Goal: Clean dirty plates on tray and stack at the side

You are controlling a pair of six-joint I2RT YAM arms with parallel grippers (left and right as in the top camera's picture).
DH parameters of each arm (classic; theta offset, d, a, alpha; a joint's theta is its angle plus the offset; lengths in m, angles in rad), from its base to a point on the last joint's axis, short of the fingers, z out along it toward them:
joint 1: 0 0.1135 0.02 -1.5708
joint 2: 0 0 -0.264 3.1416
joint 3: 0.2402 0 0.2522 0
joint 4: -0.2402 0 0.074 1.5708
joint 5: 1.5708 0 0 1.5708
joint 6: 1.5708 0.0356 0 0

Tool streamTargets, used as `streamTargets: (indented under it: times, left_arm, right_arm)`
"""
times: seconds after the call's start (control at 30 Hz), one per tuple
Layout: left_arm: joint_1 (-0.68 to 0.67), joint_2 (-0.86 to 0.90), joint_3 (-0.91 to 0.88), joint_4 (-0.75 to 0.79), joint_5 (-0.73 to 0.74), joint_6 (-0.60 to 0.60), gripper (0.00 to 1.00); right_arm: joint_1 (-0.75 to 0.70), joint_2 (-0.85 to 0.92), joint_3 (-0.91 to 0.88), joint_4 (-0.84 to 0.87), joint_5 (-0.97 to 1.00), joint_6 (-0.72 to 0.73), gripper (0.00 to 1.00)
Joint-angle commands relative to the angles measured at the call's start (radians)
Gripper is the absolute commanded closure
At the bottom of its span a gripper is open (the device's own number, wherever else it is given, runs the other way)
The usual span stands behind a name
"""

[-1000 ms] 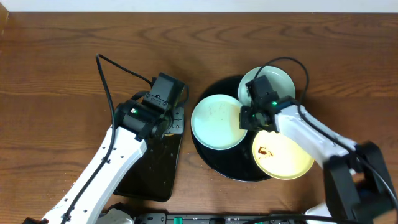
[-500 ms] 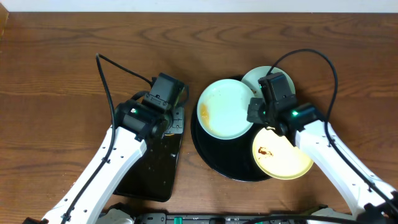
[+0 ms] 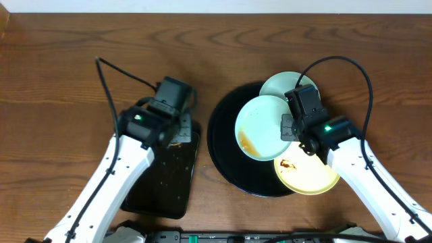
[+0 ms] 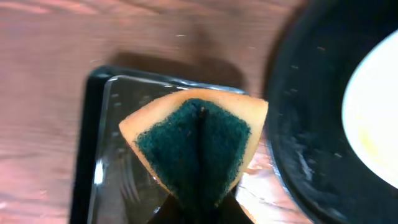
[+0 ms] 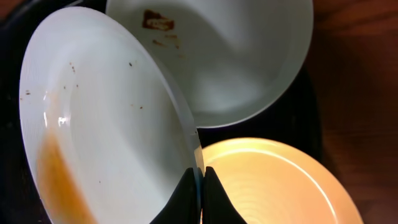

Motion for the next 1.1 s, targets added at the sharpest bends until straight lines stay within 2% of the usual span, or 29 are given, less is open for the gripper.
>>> streamTargets:
  times: [0.0,0.37,0.63,0.83,1.07]
  left_arm:
    - [0.071,0.016,-0.009,-0.008,-0.039,0.016,0.92]
    - [0.24,0.117,-0.146,0.035,-0.011,0.017,0.92]
    - [0.246,0.252,-0.155,0.084,0.08,0.027,0.93]
    - [0.246,0.271,-0.155,0.116,0.113,0.031,0.92]
    - [0.246,0.271,-0.155,0.124,0.129,0.035,0.93]
  right_arm:
    - [0.005,-0.019,0.007,-0.004,0.031,-0.027,0.98]
    - [0.017,-0.019,0.124,-0.064,0.245,-0.079,0.99]
    - [0.132,-0.019,0.226,-0.069,0.494,-0.175,0.99]
    - [0.228,-0.019,0.235,-0.085,0.697,-0.235,0.99]
    - [0.255,-0.019,0.235,-0.111,0.743,-0.239,0.99]
